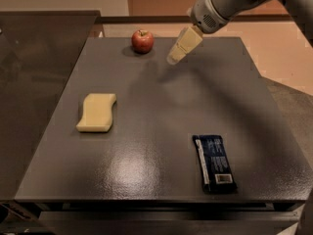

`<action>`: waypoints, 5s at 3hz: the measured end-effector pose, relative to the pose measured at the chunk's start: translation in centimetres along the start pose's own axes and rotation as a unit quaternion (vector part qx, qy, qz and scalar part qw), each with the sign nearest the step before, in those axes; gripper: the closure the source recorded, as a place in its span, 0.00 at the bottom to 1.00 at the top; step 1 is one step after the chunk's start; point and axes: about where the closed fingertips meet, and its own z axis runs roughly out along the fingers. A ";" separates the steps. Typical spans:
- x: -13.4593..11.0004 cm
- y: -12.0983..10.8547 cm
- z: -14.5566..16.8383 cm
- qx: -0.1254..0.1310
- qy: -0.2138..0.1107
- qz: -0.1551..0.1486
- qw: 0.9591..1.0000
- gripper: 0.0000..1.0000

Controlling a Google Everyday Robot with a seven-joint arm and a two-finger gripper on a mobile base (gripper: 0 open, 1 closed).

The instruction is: Move apple near sponge

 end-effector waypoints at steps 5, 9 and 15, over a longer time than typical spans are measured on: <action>-3.1 -3.4 11.2 0.024 -0.069 0.100 0.992 0.00; -5.0 -5.8 16.1 0.024 -0.094 0.148 0.984 0.00; -4.3 -2.4 11.4 0.006 -0.099 0.121 0.988 1.00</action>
Offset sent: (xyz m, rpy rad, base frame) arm 0.0700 0.0621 -0.0380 0.1446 0.1149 0.0000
